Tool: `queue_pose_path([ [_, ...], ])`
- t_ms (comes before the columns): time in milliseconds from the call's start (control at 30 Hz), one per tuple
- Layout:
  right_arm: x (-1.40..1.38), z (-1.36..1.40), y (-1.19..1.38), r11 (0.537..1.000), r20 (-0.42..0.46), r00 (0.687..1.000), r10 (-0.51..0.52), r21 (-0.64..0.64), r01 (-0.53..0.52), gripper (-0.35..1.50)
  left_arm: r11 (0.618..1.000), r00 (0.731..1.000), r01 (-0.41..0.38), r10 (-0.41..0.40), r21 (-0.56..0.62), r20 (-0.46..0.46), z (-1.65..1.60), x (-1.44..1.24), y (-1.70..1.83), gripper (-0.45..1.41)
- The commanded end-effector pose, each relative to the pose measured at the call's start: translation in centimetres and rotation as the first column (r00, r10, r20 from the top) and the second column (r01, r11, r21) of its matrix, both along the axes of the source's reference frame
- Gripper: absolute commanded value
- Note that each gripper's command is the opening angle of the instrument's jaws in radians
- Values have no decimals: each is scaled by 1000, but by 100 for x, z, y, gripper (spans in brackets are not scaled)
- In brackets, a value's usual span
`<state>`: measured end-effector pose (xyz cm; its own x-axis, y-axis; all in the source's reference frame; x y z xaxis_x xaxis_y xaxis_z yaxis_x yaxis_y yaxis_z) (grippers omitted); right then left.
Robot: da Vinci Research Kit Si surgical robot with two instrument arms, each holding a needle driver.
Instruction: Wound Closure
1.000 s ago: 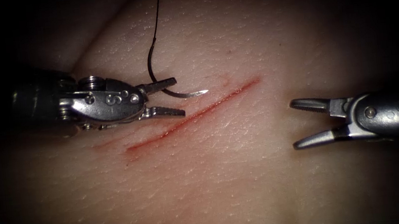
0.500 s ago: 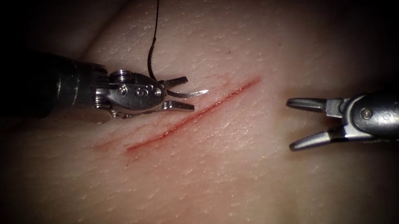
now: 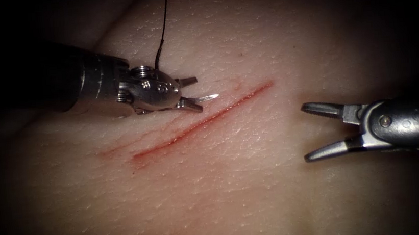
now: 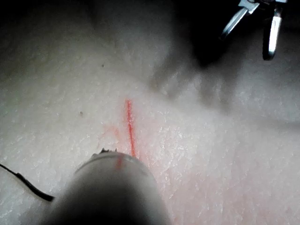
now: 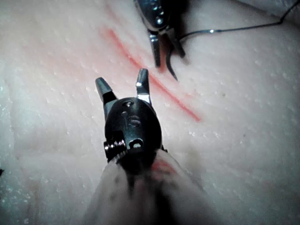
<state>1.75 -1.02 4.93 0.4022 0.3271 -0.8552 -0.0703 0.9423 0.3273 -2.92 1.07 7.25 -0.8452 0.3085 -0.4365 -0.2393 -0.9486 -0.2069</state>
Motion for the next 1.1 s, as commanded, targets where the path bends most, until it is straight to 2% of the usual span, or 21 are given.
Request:
queue_pose_path([
  [33, 6, 5, -6, 1000, -2, 1000, -1, 2, 1, 68, 1000, 1000, -5, 5, 4, -5, 8, -6, -6, 48],
  [333, 8, 4, -6, 1000, -1, 1000, 0, 2, 0, 68, 1000, 999, -21, 21, 8, -24, 28, -13, -10, 52],
  [467, 13, 4, -7, 1000, 1, 1000, 4, 1, -4, 78, 1000, 999, -15, 15, 9, -29, 31, -16, -6, 40],
  [533, 15, 4, -7, 1000, 2, 1000, 6, 1, -6, 81, 1000, 999, -12, 12, 9, -31, 31, -18, -6, 3],
  [567, 15, 4, -7, 1000, 2, 1000, 6, 1, -6, 81, 1000, 999, -12, 12, 9, -31, 31, -18, -6, -7],
  [633, 15, 4, -7, 1000, 2, 1000, 6, 1, -6, 81, 1000, 999, -12, 12, 9, -31, 30, -18, -7, -39],
  [667, 15, 4, -7, 1000, 2, 1000, 6, 1, -6, 81, 1000, 999, -12, 12, 10, -29, 30, -18, -7, -45],
  [867, 15, 4, -7, 1000, 2, 1000, 6, 1, -6, 81, 999, 1000, -21, 21, 31, -5, 25, -17, -9, -45],
  [900, 15, 4, -7, 1000, 2, 1000, 6, 1, -6, 78, 999, 1000, -18, 18, 33, 10, 23, -16, -9, -45],
  [1000, 15, 4, -5, 1000, 3, 1000, 6, 3, -6, 49, 1000, 997, -21, 19, 21, 76, 14, -13, -12, -45],
  [1033, 15, 4, -2, 1000, 3, 1000, 10, 4, -10, 44, 1000, 992, -23, 22, 4, 125, 4, -9, -14, -45],
  [1100, 16, 4, 1, 1000, -3, 1000, 26, 7, -26, 46, 999, 986, -30, 31, -13, 165, -6, -5, -15, -45],
])
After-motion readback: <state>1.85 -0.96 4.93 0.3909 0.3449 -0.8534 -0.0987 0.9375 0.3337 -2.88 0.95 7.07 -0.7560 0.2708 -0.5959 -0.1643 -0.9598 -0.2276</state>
